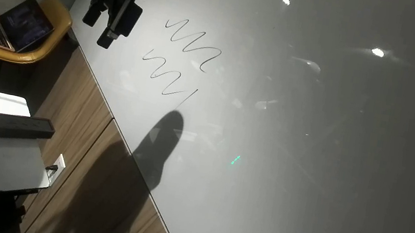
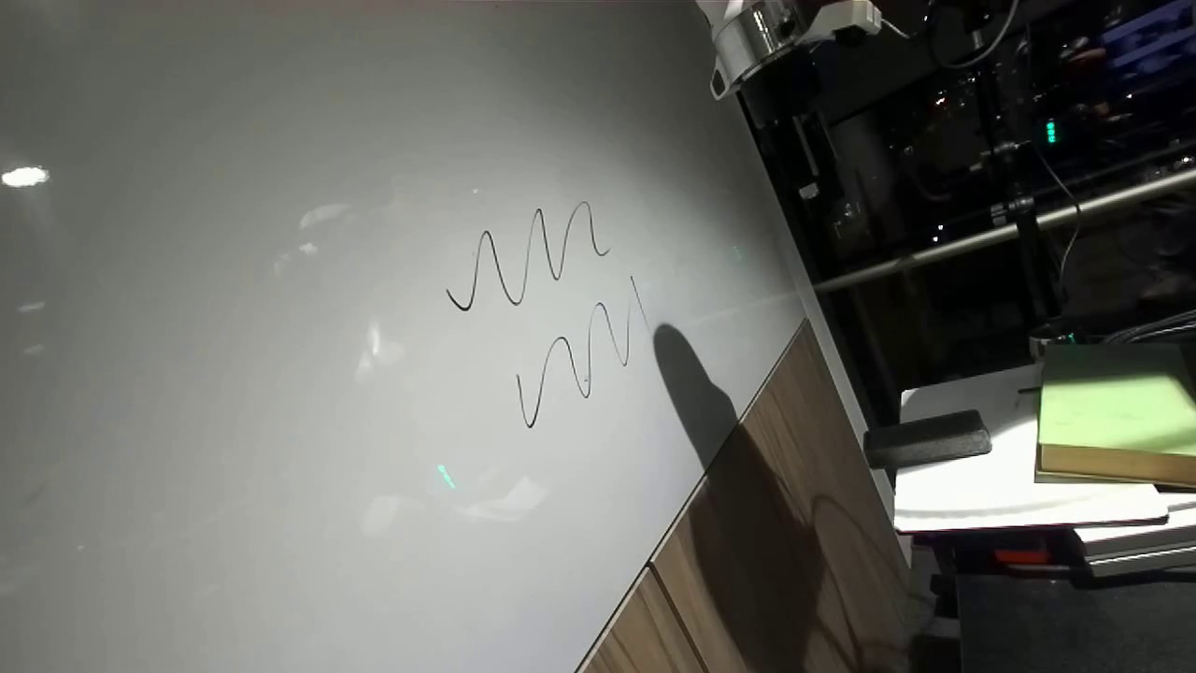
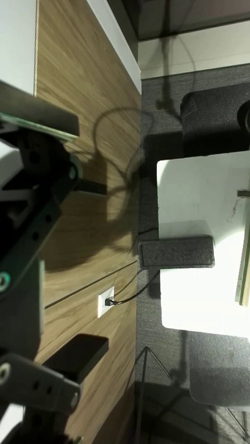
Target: Use the black eraser to wipe the whiteboard.
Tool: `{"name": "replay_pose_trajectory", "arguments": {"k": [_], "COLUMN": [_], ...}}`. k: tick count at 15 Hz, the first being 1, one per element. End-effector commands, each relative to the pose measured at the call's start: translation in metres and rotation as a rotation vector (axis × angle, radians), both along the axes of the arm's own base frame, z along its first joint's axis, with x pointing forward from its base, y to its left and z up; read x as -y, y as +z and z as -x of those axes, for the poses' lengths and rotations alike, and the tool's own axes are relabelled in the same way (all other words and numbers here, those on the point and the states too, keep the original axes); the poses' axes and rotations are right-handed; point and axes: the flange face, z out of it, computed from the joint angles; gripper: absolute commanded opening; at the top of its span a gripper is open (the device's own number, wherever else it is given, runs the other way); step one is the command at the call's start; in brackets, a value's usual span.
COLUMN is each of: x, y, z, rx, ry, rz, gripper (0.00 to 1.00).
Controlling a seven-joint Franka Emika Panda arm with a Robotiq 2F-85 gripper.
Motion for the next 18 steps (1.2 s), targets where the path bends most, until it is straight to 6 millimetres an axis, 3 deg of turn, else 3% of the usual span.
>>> {"name": "replay_pose_trajectory", "arguments": {"k": [1, 14, 18], "x": [0.0, 0.0, -0.01], "y": [0.001, 0.001, -0.016], "z": [0.0, 0.0, 0.011], "rx": [-0.001, -0.001, 0.026], "ry": [0.0, 0.0, 0.031], "rz": [0.0, 0.0, -0.022], "gripper": [1.0, 1.0, 1.0]}}
